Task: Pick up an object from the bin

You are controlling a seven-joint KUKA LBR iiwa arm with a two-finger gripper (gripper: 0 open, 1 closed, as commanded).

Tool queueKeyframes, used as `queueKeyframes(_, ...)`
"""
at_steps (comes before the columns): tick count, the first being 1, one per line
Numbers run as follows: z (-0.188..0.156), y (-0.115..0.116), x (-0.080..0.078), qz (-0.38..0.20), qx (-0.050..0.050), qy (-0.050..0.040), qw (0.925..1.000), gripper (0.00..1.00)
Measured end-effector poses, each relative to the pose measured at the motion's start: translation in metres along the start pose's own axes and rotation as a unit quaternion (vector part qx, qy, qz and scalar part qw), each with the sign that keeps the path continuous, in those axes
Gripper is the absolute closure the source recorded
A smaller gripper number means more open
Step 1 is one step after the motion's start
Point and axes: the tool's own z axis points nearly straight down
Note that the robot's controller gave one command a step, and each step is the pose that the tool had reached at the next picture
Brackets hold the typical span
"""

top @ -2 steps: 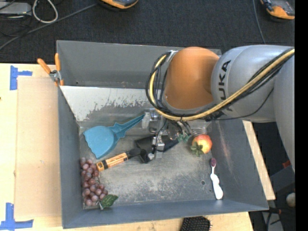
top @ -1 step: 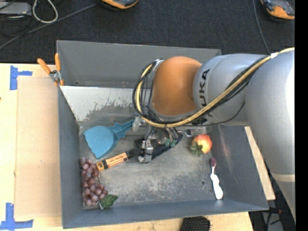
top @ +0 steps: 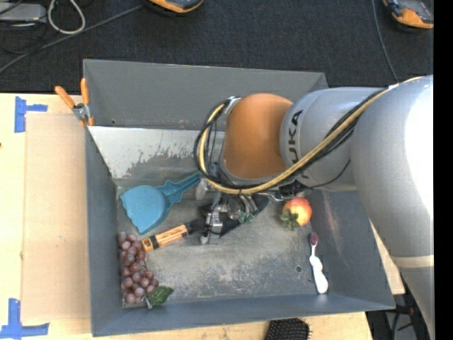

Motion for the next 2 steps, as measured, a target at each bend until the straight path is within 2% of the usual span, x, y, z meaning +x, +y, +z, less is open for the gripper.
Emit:
queueKeyframes(1,-0.0013,-0.0017,-0.0164,-0.089,0.000,0.0011,0.9960,1.00)
queueKeyframes(2,-0.0011,-0.0027,-0.0164,-0.087,0.000,0.0012,0.9962,1.00)
